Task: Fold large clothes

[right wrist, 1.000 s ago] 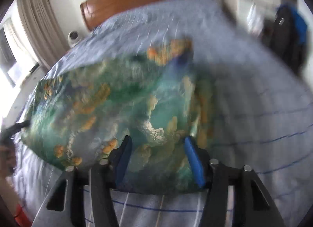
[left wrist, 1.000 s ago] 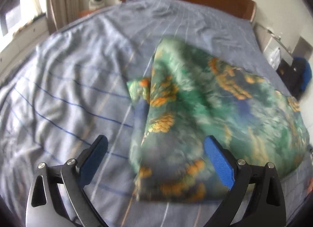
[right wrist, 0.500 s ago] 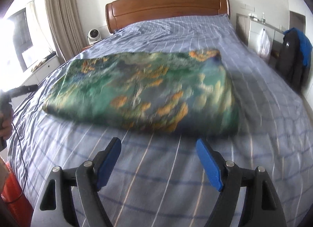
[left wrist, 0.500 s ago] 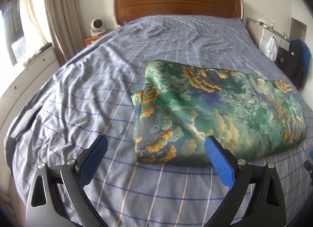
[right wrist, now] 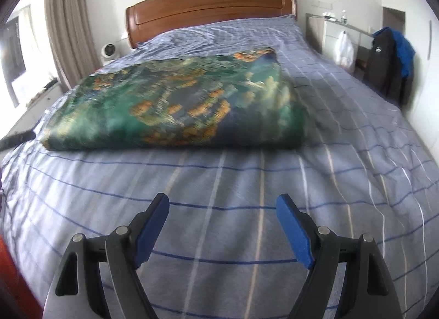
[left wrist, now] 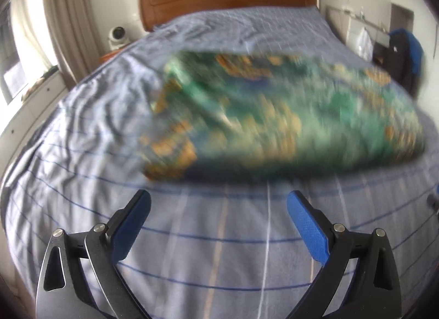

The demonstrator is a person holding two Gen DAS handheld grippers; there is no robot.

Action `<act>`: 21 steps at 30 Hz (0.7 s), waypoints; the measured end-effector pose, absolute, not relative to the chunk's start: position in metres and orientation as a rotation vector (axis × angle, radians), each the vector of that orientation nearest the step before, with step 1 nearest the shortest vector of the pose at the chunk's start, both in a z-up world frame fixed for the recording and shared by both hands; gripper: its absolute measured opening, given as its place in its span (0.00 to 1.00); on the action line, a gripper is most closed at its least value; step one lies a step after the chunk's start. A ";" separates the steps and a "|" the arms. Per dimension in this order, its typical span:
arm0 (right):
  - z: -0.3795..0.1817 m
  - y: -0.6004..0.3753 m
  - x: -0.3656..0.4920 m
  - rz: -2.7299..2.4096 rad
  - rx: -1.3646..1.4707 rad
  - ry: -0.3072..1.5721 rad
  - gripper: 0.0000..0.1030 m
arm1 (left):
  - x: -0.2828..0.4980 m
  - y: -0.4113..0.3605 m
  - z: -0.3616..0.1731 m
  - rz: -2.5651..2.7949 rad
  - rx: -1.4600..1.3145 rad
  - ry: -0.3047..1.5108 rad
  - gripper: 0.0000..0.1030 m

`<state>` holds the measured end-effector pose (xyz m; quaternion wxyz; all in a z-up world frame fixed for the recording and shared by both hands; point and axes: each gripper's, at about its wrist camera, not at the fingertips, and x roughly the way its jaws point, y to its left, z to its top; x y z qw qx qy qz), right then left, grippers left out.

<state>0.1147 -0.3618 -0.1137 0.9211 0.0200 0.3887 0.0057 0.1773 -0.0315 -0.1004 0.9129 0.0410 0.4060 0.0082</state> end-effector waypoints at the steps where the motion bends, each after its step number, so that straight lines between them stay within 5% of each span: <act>1: -0.119 -0.363 0.115 -0.009 0.034 0.795 0.77 | 0.179 -0.036 -0.115 0.008 0.085 0.841 0.97; 5: -0.149 -0.368 0.120 -0.062 0.043 0.835 0.81 | 0.188 -0.048 -0.169 0.018 0.128 0.877 1.00; 11: -0.167 -0.374 0.115 -0.053 0.088 0.778 0.90 | 0.190 -0.044 -0.168 0.006 0.073 0.856 1.00; 21: -0.172 -0.375 0.114 -0.051 0.093 0.777 0.91 | 0.189 -0.045 -0.169 0.014 0.079 0.851 1.00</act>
